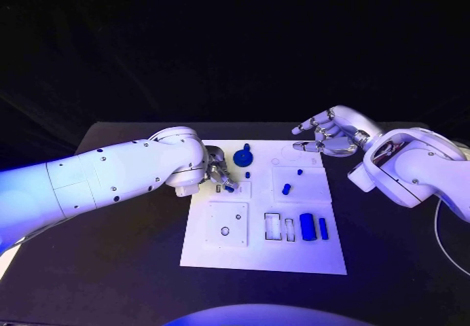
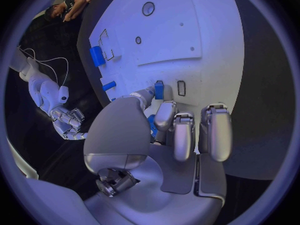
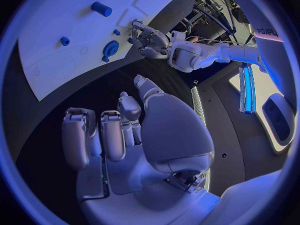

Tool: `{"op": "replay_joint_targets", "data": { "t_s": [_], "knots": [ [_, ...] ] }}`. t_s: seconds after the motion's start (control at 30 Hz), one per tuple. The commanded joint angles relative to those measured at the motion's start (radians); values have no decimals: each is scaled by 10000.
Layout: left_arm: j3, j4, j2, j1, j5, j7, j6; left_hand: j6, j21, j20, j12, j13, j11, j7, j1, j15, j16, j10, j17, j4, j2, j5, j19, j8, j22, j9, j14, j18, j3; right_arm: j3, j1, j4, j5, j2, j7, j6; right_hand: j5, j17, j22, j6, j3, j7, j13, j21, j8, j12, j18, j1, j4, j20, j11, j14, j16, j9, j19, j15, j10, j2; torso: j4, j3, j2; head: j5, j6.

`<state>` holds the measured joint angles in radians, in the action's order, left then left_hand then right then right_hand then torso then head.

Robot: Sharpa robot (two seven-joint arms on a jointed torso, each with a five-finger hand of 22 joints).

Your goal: Assemble the parts on the task board

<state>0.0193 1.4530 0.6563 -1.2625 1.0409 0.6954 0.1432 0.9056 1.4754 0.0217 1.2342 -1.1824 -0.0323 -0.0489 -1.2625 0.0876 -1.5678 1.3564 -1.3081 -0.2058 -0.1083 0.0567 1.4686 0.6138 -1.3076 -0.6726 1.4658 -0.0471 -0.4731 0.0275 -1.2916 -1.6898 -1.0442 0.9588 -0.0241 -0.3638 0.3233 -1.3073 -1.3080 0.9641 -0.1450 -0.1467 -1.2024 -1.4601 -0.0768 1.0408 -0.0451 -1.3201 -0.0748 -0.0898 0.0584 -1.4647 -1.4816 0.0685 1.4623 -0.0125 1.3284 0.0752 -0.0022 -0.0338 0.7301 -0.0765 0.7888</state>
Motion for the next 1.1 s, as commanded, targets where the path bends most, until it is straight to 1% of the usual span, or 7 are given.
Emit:
{"op": "replay_joint_targets", "data": {
  "t_s": [0.03,0.4,0.57,0.77,0.9,0.97,1.1],
  "knots": [
    [41,6,2,59,74,1268,534,63,47,31,-60,6,10,103,36,-16,-30,42,-2627,1270,111,36,340,72,-1207,-35,1050,128,-1356,1,11,0,-12,-7,101,144,45,-833,-270,78,-14,6,17,34,52,-20,-49,94,-48,54,-32,-659,61,-12,-26,-80,-37,1,-3,0,-1,-8,17],
    [41,3,13,65,84,1352,670,93,59,22,-56,12,-4,122,169,-6,-30,56,-2627,1288,72,33,350,169,-1231,-121,1050,133,-1469,2,16,-5,-10,-1,97,161,45,-833,-270,78,-14,6,17,34,52,-20,-49,94,-48,54,-32,-659,61,-12,-26,-80,-37,1,-3,1,1,-31,42],
    [41,-10,2,65,87,1371,683,119,83,11,-28,-5,-19,145,400,8,-30,88,-2627,1221,126,29,369,277,-1276,-215,1050,142,-1565,2,17,-10,-3,3,101,153,52,-828,-267,80,-12,7,21,36,52,-22,-49,100,-55,54,-33,-658,65,-12,-27,-80,-39,2,2,0,1,-36,45],
    [41,-38,-30,65,88,1399,787,176,146,-4,58,-82,-48,183,627,27,-30,162,-2627,1177,110,21,417,384,-1379,-300,1050,166,-1566,2,17,-19,43,7,113,129,-8,-821,-255,89,16,8,42,47,58,-22,-52,205,-168,54,-31,-658,80,-11,-31,-80,-40,-30,-5,-2,-1,-40,64],
    [42,-94,-64,65,101,1413,887,254,190,-27,143,-157,-85,230,969,56,-30,239,-2627,1058,58,17,451,474,-1453,-366,1050,182,-1453,2,17,-30,52,17,112,121,-17,-823,-254,90,22,9,44,49,59,-21,-52,224,-188,54,-30,-659,81,-11,-30,-80,-40,-35,-5,-5,1,-59,74],
    [43,-144,-94,64,111,1420,944,288,208,-43,174,-183,-107,255,1185,75,-30,264,-2627,974,37,15,465,505,-1483,-391,1050,188,-1356,2,17,-39,54,24,107,109,-23,-818,-250,90,33,10,45,51,61,-14,-52,258,-225,54,-30,-658,86,-12,-31,-80,-36,-43,-3,-14,-2,-67,82],
    [44,-232,-143,63,126,1437,1060,344,213,-64,207,-215,-128,280,1476,98,-30,290,-2627,845,44,13,470,538,-1497,-413,1050,190,-1212,2,17,-55,56,35,105,81,-43,-820,-243,88,52,9,56,57,65,-15,-54,315,-292,55,-29,-660,90,-12,-33,-80,-38,-65,-14,-10,0,-83,87]
  ]
}}
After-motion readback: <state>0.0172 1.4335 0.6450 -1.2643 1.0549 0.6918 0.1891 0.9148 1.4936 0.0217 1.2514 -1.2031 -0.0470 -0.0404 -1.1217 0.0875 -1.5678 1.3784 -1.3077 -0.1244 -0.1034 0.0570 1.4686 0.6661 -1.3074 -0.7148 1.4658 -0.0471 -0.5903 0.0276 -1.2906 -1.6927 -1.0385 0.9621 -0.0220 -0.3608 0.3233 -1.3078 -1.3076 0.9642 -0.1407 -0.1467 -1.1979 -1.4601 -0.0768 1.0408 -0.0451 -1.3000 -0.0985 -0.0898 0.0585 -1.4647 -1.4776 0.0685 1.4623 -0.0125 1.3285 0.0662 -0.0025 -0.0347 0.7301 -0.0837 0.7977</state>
